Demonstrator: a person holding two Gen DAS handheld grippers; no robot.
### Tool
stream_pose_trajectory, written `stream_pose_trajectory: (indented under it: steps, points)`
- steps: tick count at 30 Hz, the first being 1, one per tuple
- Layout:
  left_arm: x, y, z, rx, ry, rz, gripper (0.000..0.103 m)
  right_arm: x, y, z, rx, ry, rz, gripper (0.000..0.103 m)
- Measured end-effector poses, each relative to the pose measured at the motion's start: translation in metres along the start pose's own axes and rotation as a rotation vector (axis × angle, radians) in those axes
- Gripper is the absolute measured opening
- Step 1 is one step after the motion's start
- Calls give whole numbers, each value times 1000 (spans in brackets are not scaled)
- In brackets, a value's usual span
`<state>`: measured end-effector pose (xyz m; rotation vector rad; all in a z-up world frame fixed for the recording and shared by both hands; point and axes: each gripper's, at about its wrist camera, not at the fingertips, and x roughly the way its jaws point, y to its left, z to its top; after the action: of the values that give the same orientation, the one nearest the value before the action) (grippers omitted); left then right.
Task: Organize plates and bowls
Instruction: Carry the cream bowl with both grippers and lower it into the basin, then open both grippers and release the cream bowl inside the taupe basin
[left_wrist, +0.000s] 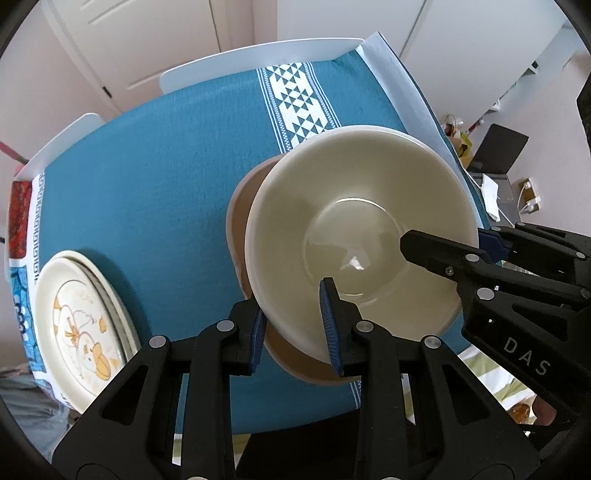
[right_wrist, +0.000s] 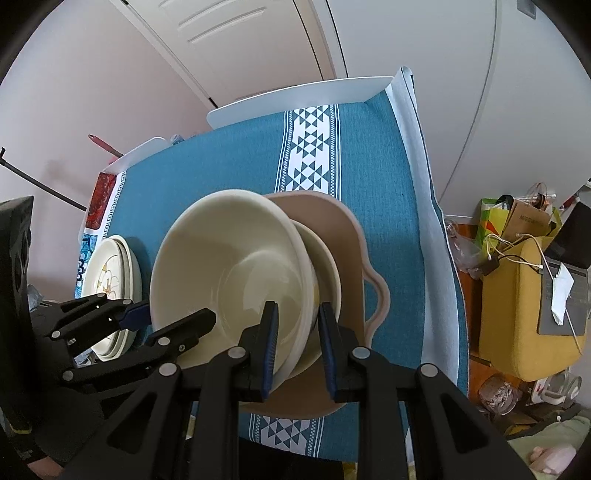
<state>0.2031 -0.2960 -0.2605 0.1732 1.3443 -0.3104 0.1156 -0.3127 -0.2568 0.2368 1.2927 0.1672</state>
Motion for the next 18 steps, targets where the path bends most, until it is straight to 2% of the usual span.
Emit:
stream_pose_trajectory:
  steps: [8, 18]
  points:
    - [2, 0, 1, 5, 3, 1, 25, -1, 4, 3, 12, 22, -22, 20]
    - [3, 4, 1, 1, 16, -29, 25, 2, 12, 12, 5, 87, -104, 20]
